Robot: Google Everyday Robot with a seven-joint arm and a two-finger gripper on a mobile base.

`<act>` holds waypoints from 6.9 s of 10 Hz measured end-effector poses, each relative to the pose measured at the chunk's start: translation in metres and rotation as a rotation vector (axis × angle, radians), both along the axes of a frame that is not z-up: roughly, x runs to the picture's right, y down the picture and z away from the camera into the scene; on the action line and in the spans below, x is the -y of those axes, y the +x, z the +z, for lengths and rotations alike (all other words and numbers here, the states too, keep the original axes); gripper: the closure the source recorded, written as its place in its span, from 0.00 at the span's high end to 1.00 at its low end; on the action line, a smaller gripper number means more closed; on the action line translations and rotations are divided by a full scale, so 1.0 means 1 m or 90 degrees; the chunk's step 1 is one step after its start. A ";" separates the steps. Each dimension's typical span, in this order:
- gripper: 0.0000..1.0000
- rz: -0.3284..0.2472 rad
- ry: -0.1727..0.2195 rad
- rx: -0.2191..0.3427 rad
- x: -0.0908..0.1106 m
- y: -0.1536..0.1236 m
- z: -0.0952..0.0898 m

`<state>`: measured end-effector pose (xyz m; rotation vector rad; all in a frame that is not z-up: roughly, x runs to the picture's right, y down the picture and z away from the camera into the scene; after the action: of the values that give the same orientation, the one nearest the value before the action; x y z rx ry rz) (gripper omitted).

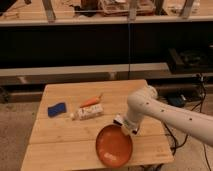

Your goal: Drag the ceramic bowl in a circle

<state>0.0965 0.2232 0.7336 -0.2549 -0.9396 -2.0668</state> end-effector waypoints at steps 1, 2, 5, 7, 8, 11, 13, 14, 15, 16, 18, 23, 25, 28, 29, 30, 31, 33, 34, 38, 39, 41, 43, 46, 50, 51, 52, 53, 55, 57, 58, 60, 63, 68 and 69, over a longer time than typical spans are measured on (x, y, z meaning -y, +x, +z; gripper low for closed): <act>0.00 -0.014 -0.011 0.010 -0.007 -0.015 -0.001; 0.00 -0.029 -0.025 0.022 -0.014 -0.035 -0.003; 0.00 -0.036 -0.072 0.062 -0.030 -0.098 -0.010; 0.00 0.013 -0.105 0.059 -0.028 -0.116 0.001; 0.00 0.040 -0.116 0.052 -0.023 -0.117 0.009; 0.00 0.166 -0.158 0.022 0.011 -0.114 0.044; 0.00 0.234 -0.153 -0.023 0.028 -0.101 0.057; 0.00 0.263 -0.149 -0.042 0.032 -0.094 0.060; 0.00 0.272 -0.145 -0.051 0.033 -0.091 0.061; 0.00 0.267 -0.135 -0.059 0.036 -0.089 0.060; 0.00 0.259 -0.112 -0.081 0.043 -0.068 0.056; 0.00 0.231 -0.042 -0.130 0.068 0.039 0.040; 0.00 0.188 -0.030 -0.117 0.068 0.063 0.035; 0.00 0.088 -0.033 -0.070 0.045 0.064 0.030; 0.00 0.035 -0.038 -0.039 0.030 0.052 0.024; 0.00 -0.011 -0.044 -0.008 0.016 0.036 0.018; 0.00 -0.043 -0.049 0.015 0.006 0.022 0.013; 0.00 -0.127 -0.064 0.071 -0.022 -0.025 -0.002; 0.00 -0.161 -0.074 0.086 -0.035 -0.054 -0.008; 0.00 -0.175 -0.116 0.111 -0.053 -0.130 -0.016; 0.00 -0.133 -0.129 0.096 -0.046 -0.139 -0.010; 0.00 -0.072 -0.143 0.068 -0.029 -0.140 0.004; 0.00 0.008 -0.150 0.018 -0.003 -0.132 0.029; 0.00 0.107 -0.132 -0.040 0.025 -0.090 0.047; 0.00 0.132 -0.067 -0.057 0.045 -0.039 0.035; 0.00 0.124 -0.055 -0.057 0.047 -0.031 0.032; 0.00 0.114 -0.042 -0.059 0.047 -0.022 0.031; 0.00 0.090 -0.029 -0.050 0.046 -0.016 0.029; 0.00 0.040 -0.011 -0.013 0.043 0.002 0.022; 0.00 -0.020 -0.013 0.038 0.032 0.005 0.009; 0.00 -0.045 -0.018 0.058 0.025 0.000 0.005; 0.00 -0.109 -0.041 0.106 0.000 -0.026 -0.007; 0.00 -0.159 -0.076 0.139 -0.026 -0.074 -0.010; 0.00 -0.088 -0.154 0.170 -0.012 -0.127 -0.003; 0.00 -0.066 -0.160 0.164 -0.003 -0.127 0.003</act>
<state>-0.0304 0.2259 0.7370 -0.1729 -1.3721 -2.1075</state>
